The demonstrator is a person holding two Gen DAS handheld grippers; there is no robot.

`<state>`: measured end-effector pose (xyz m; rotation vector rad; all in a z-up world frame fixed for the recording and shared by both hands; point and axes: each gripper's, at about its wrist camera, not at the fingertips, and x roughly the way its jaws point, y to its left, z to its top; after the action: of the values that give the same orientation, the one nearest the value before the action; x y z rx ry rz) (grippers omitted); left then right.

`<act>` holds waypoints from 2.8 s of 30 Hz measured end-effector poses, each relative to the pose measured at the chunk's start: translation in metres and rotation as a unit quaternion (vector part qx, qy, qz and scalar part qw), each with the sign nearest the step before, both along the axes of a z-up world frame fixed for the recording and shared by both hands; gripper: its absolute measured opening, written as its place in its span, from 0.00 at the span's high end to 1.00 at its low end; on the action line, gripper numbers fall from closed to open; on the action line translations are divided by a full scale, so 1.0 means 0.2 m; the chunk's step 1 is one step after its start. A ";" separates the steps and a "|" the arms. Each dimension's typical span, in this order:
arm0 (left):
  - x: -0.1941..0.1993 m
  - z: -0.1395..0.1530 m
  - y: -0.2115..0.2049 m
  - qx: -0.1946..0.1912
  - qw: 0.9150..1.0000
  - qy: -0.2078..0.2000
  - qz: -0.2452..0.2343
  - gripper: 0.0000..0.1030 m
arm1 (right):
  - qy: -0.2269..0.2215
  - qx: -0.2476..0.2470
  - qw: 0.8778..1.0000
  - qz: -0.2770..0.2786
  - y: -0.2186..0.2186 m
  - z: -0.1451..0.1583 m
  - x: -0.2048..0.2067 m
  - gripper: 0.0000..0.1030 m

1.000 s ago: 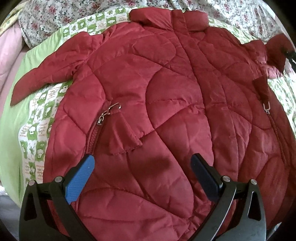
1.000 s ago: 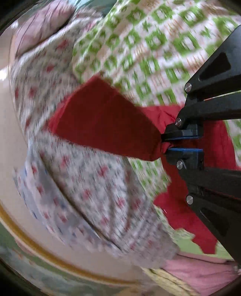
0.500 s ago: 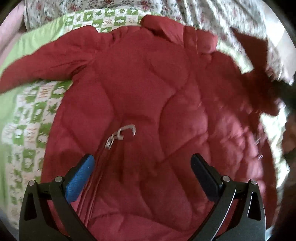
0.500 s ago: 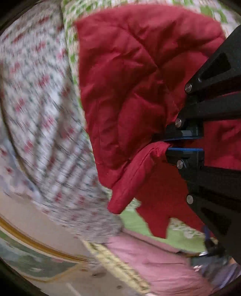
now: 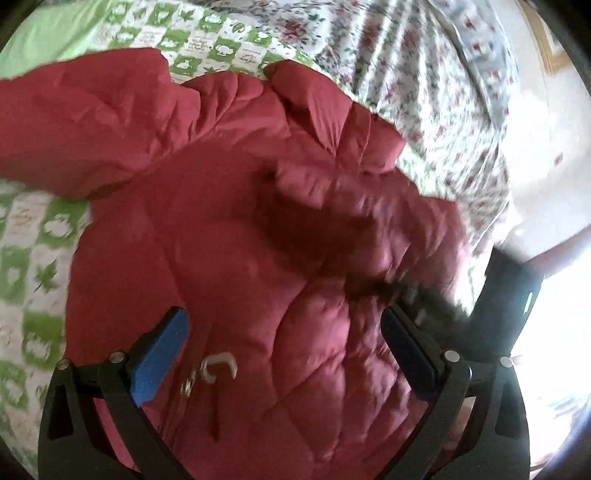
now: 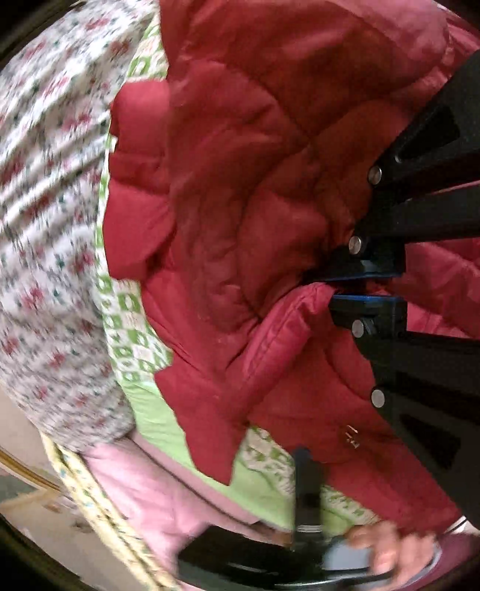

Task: Fold large clothes

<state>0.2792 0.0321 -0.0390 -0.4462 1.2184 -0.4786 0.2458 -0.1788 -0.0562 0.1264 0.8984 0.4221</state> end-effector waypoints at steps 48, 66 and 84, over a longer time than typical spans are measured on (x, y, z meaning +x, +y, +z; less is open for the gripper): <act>0.13 0.21 -0.13 0.145 0.972 -0.176 -0.056 0.66 | 0.048 -0.082 0.977 -0.188 -0.63 -0.14 0.05 0.53; 0.23 -0.14 -0.24 0.193 0.973 -0.113 -0.051 0.66 | 0.068 -0.099 0.983 -0.136 -0.31 -0.10 0.21 0.47; 0.22 -0.17 -0.18 0.181 0.978 -0.102 -0.035 0.66 | -0.002 -0.102 0.987 -0.128 -0.16 0.04 0.19 0.45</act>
<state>0.3240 -0.0032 -0.0730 -0.0417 1.0936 -0.3431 0.2837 -0.2116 -0.0490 0.0512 0.9025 0.0910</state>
